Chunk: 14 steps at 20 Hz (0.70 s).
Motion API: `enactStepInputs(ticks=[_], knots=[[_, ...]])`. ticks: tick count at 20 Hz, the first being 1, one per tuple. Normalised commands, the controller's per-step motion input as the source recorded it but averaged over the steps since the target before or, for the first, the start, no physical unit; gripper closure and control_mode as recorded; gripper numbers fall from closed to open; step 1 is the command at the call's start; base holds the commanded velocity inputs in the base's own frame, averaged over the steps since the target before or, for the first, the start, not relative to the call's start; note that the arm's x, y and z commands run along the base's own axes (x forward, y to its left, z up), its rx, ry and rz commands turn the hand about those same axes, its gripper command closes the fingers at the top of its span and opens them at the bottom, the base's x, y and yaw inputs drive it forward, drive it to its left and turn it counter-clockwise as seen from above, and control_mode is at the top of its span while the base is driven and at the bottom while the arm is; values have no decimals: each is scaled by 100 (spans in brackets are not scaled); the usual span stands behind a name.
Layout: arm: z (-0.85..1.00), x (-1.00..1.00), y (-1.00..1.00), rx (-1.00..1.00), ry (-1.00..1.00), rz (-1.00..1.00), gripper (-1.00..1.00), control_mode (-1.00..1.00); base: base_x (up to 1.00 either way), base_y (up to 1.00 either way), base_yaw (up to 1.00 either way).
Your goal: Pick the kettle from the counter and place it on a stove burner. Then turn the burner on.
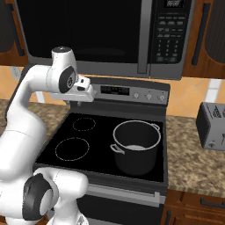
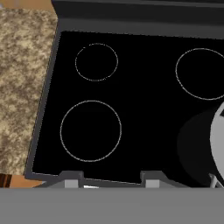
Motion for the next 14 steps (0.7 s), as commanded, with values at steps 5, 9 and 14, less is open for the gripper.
enactStepInputs(ticks=[5, 9, 14], knots=[[0, -23, 0, 0, -11, 0, -100, -100, 0, 0, 0], [0, -81, 14, 0, -13, 6, -100, -100, 0, 0, 0], [0, -54, 100, 0, -18, 19, -100, -100, 0, 0, 0]])
